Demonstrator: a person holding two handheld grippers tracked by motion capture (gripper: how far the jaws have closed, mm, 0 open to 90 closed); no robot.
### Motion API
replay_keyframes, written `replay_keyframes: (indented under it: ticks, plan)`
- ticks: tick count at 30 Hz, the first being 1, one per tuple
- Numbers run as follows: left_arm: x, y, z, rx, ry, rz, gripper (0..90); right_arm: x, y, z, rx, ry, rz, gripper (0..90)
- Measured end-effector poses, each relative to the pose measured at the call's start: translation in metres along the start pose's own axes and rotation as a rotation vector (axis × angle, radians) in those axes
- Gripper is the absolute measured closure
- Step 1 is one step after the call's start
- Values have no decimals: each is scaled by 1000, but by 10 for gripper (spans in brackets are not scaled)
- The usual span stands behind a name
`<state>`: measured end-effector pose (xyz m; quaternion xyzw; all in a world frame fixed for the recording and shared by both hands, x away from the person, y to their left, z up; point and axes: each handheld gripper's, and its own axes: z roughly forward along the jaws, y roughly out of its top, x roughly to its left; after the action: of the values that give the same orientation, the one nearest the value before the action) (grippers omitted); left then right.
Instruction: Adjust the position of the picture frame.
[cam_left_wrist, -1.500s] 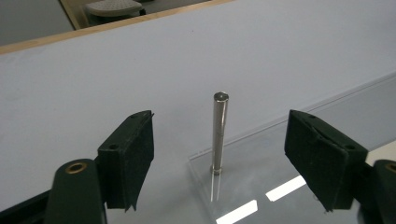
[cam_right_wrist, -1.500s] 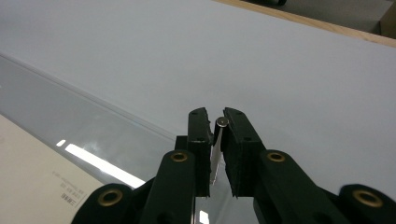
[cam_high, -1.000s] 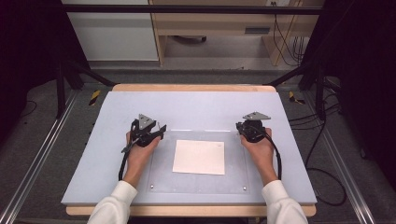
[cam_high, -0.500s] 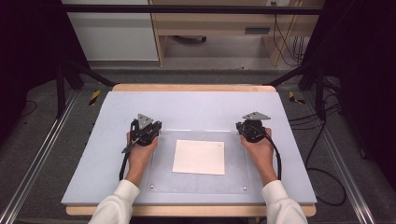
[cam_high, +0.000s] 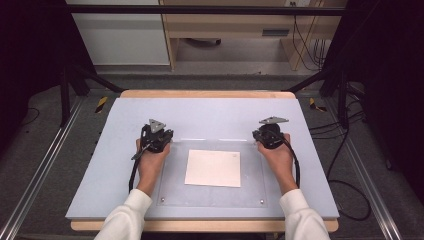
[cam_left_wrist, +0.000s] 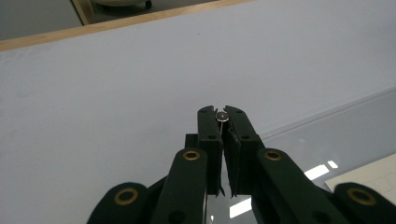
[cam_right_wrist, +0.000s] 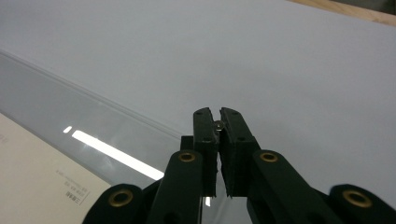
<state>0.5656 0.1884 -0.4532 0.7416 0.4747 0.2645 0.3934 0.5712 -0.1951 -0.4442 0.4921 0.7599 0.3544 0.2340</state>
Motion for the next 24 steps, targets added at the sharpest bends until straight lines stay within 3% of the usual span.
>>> replay_keyframes:
  ticks: [6,9,12,20,24]
  plan:
    - [6,13,3,92,-36,10,851,-6,11,4,71,30,16,855]
    - [9,18,6,114,-55,-12,852,-11,17,7,107,57,57,852]
    - [15,28,11,178,-81,-27,852,-15,24,11,151,80,86,851]
    - [19,37,16,231,-89,-49,853,-24,30,16,182,127,131,843]
    - [20,37,16,239,-97,-47,854,-22,30,14,184,123,120,842]
